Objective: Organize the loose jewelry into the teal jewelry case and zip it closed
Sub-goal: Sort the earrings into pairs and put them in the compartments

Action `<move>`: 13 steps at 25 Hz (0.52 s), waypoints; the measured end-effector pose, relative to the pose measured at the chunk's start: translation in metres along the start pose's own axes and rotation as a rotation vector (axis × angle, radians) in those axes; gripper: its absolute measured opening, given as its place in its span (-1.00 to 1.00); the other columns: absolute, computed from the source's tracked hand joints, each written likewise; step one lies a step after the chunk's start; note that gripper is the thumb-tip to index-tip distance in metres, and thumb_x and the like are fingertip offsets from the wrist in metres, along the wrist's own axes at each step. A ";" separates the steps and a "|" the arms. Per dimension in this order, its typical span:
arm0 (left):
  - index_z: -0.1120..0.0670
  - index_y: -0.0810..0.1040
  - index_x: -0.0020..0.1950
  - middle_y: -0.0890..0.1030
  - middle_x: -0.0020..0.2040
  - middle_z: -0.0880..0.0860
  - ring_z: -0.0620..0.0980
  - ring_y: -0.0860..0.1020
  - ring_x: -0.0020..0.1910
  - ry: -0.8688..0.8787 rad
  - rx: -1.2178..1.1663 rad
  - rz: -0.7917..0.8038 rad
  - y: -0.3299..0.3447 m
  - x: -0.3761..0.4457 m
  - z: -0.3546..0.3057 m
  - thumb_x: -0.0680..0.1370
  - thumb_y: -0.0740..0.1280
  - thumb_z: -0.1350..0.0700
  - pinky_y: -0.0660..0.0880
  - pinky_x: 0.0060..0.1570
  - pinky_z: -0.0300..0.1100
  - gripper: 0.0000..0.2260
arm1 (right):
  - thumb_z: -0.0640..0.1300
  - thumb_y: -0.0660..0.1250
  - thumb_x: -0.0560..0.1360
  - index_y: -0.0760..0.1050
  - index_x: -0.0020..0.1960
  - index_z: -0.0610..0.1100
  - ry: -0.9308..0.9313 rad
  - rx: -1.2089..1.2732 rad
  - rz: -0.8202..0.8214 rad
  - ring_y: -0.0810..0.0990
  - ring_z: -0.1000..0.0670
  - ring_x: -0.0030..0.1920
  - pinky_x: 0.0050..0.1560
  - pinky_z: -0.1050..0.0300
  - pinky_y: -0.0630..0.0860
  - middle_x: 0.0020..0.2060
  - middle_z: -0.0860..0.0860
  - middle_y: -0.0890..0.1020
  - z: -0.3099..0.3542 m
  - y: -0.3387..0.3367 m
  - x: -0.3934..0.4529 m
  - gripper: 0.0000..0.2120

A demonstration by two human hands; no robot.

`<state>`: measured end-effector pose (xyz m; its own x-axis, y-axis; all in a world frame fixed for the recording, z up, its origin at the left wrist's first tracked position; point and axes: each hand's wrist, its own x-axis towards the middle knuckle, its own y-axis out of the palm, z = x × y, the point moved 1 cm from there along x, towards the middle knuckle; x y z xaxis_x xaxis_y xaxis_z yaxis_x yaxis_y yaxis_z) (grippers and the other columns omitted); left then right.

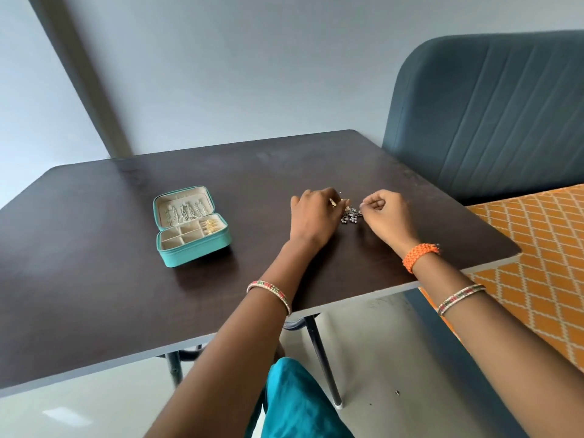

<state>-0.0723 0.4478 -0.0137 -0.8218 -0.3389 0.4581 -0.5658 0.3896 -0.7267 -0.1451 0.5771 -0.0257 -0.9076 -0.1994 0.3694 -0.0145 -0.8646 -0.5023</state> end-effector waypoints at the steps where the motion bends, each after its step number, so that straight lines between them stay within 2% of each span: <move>1: 0.03 0.61 -0.10 0.66 -0.14 0.03 0.09 0.51 0.01 0.007 0.013 -0.028 0.003 0.003 -0.004 0.54 0.29 -0.09 0.23 -0.02 -0.07 -0.78 | -0.21 0.38 0.40 0.58 -0.21 -0.17 -0.008 -0.027 -0.013 0.53 0.05 -0.32 -0.23 0.24 0.39 -0.36 -0.02 0.58 0.000 0.001 0.000 -0.96; 4: 0.01 0.63 -0.10 0.63 -0.10 0.02 0.08 0.46 0.04 0.017 0.097 -0.041 0.014 0.011 -0.011 0.52 0.29 -0.11 0.22 -0.02 -0.06 -0.77 | -0.21 0.39 0.41 0.59 -0.26 -0.17 -0.034 -0.065 -0.020 0.54 0.03 -0.33 -0.25 0.22 0.41 -0.39 -0.01 0.58 -0.001 0.002 0.001 -0.92; 8: 0.02 0.65 -0.11 0.58 -0.06 0.02 0.09 0.38 0.07 -0.019 0.104 -0.092 0.019 0.014 -0.014 0.51 0.28 -0.08 0.19 0.00 -0.08 -0.77 | -0.23 0.38 0.44 0.60 -0.22 -0.18 -0.017 -0.030 -0.009 0.53 0.05 -0.33 -0.31 0.27 0.35 -0.38 -0.02 0.59 -0.006 0.002 0.002 -0.93; 13: 0.05 0.65 -0.11 0.57 -0.04 0.03 0.10 0.36 0.10 -0.044 0.089 -0.028 0.022 0.016 -0.015 0.52 0.28 -0.04 0.17 -0.01 -0.08 -0.79 | -0.23 0.38 0.44 0.59 -0.24 -0.13 0.028 0.101 -0.055 0.52 0.08 -0.34 -0.26 0.23 0.42 -0.40 0.04 0.57 -0.009 0.002 0.003 -0.91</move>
<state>-0.0994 0.4638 -0.0147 -0.8006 -0.3869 0.4576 -0.5789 0.3023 -0.7573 -0.1516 0.5786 -0.0326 -0.9179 -0.1391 0.3717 -0.0232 -0.9161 -0.4002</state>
